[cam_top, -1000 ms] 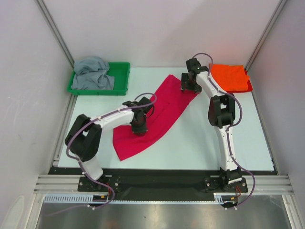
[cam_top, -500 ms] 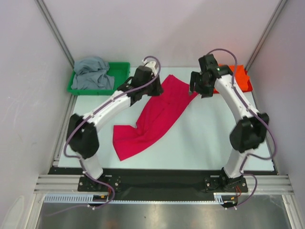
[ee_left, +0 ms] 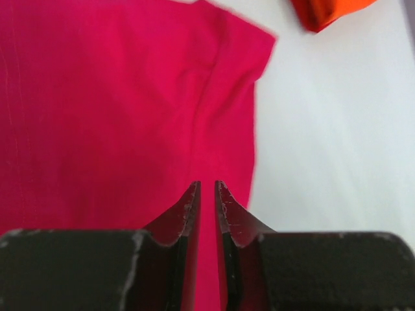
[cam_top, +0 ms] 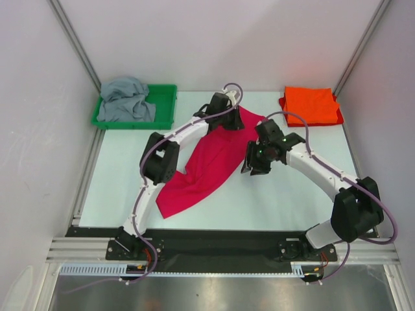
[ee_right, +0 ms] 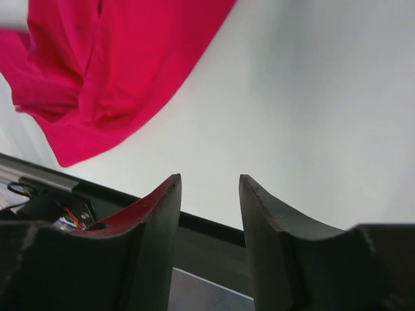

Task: Fold and stack the t-shirts
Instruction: Fold the tshirt

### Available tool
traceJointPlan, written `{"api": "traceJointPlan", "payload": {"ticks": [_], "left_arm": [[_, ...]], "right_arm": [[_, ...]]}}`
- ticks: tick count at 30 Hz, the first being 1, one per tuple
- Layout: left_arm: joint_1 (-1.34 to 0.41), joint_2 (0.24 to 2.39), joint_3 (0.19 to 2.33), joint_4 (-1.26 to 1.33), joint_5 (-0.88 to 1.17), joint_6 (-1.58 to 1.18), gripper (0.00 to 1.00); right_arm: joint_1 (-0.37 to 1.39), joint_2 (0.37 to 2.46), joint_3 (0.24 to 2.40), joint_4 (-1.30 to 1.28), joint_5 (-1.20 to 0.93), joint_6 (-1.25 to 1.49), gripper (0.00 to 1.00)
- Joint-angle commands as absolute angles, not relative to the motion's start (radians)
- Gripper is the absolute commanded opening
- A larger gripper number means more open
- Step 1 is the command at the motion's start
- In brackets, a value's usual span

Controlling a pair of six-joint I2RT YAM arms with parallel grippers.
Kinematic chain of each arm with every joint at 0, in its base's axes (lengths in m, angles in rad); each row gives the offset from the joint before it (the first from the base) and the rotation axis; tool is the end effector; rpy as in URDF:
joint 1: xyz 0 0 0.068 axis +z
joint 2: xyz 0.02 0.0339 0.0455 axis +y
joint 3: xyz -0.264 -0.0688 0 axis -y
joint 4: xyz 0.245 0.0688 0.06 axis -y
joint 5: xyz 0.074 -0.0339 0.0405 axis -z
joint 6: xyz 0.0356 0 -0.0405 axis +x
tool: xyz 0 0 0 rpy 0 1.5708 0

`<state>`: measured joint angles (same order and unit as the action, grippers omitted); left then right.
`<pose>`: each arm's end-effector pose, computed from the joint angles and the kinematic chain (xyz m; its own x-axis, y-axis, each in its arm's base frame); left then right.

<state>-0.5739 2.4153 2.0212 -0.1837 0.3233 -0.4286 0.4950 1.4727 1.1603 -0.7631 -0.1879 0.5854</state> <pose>0.4615 -0.3118 0.1913 -0.7240 -0.0012 -0.6898 0.4809 0.7161 -0.5060 0.2586 0.1472 0.2621 -0.9463 0.1060 -0.3053 -0.0263 0.9163 0.3996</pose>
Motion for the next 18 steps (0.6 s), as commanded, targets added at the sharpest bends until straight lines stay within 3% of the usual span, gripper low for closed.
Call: {"api": "traceJointPlan", "payload": {"ticks": [1, 7, 11, 14, 18], "left_arm": [[-0.538, 2.46, 2.106, -0.228, 0.35, -0.449, 0.18], [-0.503, 2.552, 2.167, -0.302, 0.376, -0.433, 0.18], [-0.469, 2.658, 2.29, -0.391, 0.457, -0.451, 0.19], [-0.439, 2.714, 2.394, -0.504, 0.488, -0.446, 0.19], [-0.385, 2.665, 2.303, -0.456, 0.522, -0.454, 0.19]], "right_arm": [[0.549, 1.469, 1.126, -0.591, -0.232, 0.601, 0.48], [0.635, 1.609, 1.138, -0.416, -0.288, 0.569, 0.46], [0.678, 1.742, 1.176, -0.312, -0.371, 0.569, 0.25], [0.715, 1.851, 1.259, -0.319, -0.364, 0.545, 0.15], [0.73, 1.951, 1.342, -0.321, -0.368, 0.525, 0.1]]}}
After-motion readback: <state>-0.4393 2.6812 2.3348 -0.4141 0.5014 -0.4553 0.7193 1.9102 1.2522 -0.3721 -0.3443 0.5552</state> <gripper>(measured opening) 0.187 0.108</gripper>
